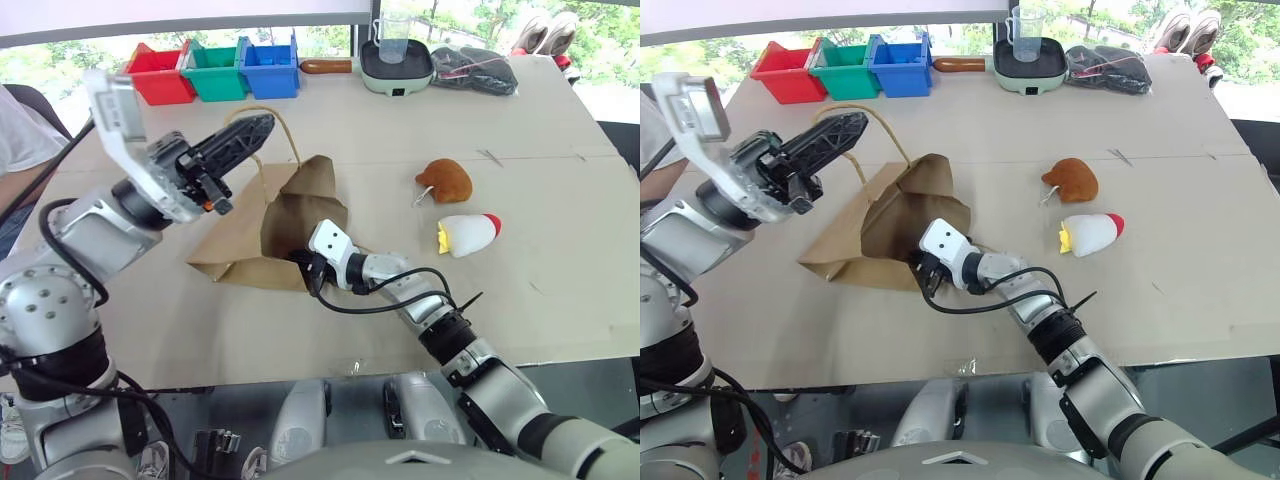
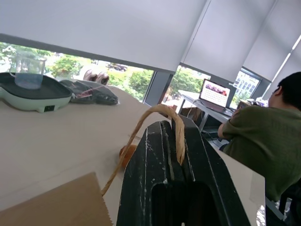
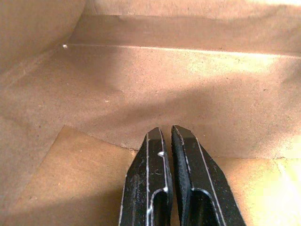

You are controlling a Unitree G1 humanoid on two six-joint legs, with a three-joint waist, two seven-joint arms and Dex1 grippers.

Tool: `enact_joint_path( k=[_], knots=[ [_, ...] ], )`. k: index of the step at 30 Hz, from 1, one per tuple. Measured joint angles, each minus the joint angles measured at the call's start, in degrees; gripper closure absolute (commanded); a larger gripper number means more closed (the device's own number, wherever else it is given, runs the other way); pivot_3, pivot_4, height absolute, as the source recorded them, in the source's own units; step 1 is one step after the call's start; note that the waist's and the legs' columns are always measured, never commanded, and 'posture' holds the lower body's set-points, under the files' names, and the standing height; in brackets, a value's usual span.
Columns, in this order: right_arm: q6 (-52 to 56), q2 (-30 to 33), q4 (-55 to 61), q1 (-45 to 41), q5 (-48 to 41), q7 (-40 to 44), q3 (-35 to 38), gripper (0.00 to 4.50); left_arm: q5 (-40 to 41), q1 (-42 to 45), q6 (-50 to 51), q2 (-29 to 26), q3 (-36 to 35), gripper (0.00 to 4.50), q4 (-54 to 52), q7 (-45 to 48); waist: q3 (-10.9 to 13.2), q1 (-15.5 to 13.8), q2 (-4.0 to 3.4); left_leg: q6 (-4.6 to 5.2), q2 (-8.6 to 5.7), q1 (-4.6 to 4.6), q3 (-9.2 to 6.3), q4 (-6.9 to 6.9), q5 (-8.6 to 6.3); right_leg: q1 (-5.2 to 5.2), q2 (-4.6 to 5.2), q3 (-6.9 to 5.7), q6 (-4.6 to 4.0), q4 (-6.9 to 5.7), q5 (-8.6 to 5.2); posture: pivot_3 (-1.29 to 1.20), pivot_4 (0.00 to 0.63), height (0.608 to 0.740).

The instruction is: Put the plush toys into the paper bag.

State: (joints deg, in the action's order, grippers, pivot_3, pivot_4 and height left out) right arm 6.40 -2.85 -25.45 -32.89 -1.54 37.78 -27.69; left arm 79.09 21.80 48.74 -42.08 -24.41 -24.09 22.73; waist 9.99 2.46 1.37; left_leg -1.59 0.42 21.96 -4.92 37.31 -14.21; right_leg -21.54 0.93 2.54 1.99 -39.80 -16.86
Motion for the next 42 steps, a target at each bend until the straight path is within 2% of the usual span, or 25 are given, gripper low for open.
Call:
enact_joint_path(
  k=[5,8,9,10,11,17,18,19,21,26,31,35,36,38,42],
  knots=[
    [3.0,0.3,3.1,0.5,3.2,-1.3,-0.8,4.45,3.5,-3.0,0.2,-0.4,-1.3,4.5,0.0,-0.7,0.0,0.0,-0.01,0.0,0.01,0.01,-0.01,-0.07,0.0,-0.05,0.01,0.01,-0.01,0.0,0.0,0.0,0.15,0.74],
    [3.7,0.4,4.1,0.5,3.6,-1.6,-0.7,4.45,1.2,-6.9,0.0,-1.9,-1.6,4.5,-0.4,1.8,0.0,0.0,-0.04,-0.01,0.0,0.01,0.03,-0.15,0.0,-0.07,0.01,0.04,-0.02,0.04,-0.01,0.0,0.15,0.74],
    [4.7,0.5,4.6,0.6,3.0,-1.4,-0.1,4.07,-0.9,-8.4,-0.3,-2.0,-1.2,4.5,-0.4,3.2,0.1,0.0,-0.08,-0.01,-0.01,0.03,0.03,-0.16,0.0,-0.09,0.0,0.04,-0.02,0.05,-0.01,0.0,0.15,0.74],
    [5.2,0.6,5.0,0.5,2.8,-1.3,0.5,3.95,-1.7,-8.9,-0.4,-2.0,-0.8,4.5,-0.4,3.8,0.1,-0.2,-0.07,-0.01,-0.01,0.05,0.0,-0.15,0.0,-0.08,0.01,0.01,-0.02,0.06,-0.01,0.0,0.15,0.74],
    [8.0,1.5,7.5,0.9,1.2,-0.6,2.1,3.59,-3.5,-8.9,-0.9,-1.8,0.3,4.5,-0.3,4.9,0.1,-0.6,-0.09,-0.02,-0.02,0.16,-0.08,-0.11,0.01,-0.09,0.02,-0.08,-0.03,0.11,-0.01,0.0,0.15,0.74],
    [18.6,7.6,27.3,5.4,-4.8,1.9,7.3,0.82,-6.0,-6.1,-1.9,0.0,3.0,4.5,0.4,7.6,0.1,-0.5,-0.11,-0.02,-0.01,0.29,-0.12,-0.22,0.01,-0.16,0.07,-0.09,-0.02,0.28,-0.01,0.0,0.15,0.74],
    [19.2,7.7,28.5,5.7,-5.3,1.9,7.7,0.58,-6.0,-6.2,-2.0,0.0,3.0,4.5,0.4,7.7,0.1,-0.4,-0.12,-0.03,0.0,0.29,-0.12,-0.22,0.01,-0.17,0.08,-0.09,-0.02,0.28,-0.01,0.0,0.15,0.74],
    [22.8,9.2,33.2,7.1,-7.2,1.8,9.2,0.11,-6.5,-5.4,-2.0,0.5,3.8,4.5,0.9,8.2,0.1,-0.3,-0.16,-0.03,0.0,0.31,-0.12,-0.23,0.01,-0.19,0.07,-0.1,-0.02,0.3,-0.01,0.0,0.15,0.74],
    [29.6,13.3,45.1,10.1,-11.5,1.8,12.9,0.11,-7.5,-4.4,-2.6,1.6,4.7,4.5,1.5,8.7,0.2,-0.4,-0.2,-0.03,0.06,0.52,-0.22,-0.22,0.01,-0.29,0.09,-0.18,-0.01,0.38,-0.01,0.0,0.15,0.74],
    [40.7,21.9,59.8,15.9,-15.8,-1.6,23.3,0.11,-9.4,-3.8,-3.5,3.0,5.4,4.5,2.3,9.5,0.2,-0.4,-0.2,-0.02,-0.01,0.58,-0.19,-0.22,0.0,-0.28,0.09,-0.18,0.0,0.53,-0.01,0.0,0.15,0.74],
    [47.8,25.0,62.1,18.9,-14.7,-10.0,33.2,0.11,-11.3,-3.3,-4.4,4.4,6.3,4.5,2.3,9.7,0.2,-0.3,-0.2,-0.02,-0.02,0.59,-0.08,-0.22,0.01,-0.27,0.05,-0.17,0.0,0.57,-0.01,0.0,0.15,0.74],
    [50.8,23.8,56.3,20.0,-10.9,-18.3,34.7,0.11,-12.5,-3.1,-5.6,6.5,7.1,4.5,2.3,9.6,0.1,-0.4,-0.16,-0.02,-0.02,0.63,0.03,-0.23,0.01,-0.26,0.04,-0.2,0.0,0.63,-0.01,0.0,0.15,0.74],
    [51.0,23.6,53.8,21.1,-9.7,-19.7,34.2,0.49,-12.7,-3.2,-5.6,6.7,7.3,4.5,2.3,9.6,0.2,-0.4,-0.19,-0.02,-0.02,0.68,0.04,-0.23,0.01,-0.28,0.04,-0.19,0.0,0.63,0.0,0.0,0.15,0.74],
    [50.0,23.9,51.1,21.8,-8.1,-20.9,32.9,0.91,-13.3,-3.2,-5.8,6.8,7.4,4.5,2.2,9.7,0.2,-0.4,-0.21,-0.02,-0.02,0.69,0.06,-0.23,0.01,-0.27,0.04,-0.19,0.0,0.67,0.0,0.0,0.15,0.74],
    [46.0,26.5,49.8,22.9,-5.6,-21.3,30.4,2.76,-13.8,-2.3,-5.8,6.9,8.0,4.5,2.2,9.9,0.1,-0.4,-0.11,-0.01,-0.01,0.67,0.03,-0.22,0.01,-0.17,0.02,-0.22,0.01,0.82,0.0,0.0,0.15,0.74]
  ],
)
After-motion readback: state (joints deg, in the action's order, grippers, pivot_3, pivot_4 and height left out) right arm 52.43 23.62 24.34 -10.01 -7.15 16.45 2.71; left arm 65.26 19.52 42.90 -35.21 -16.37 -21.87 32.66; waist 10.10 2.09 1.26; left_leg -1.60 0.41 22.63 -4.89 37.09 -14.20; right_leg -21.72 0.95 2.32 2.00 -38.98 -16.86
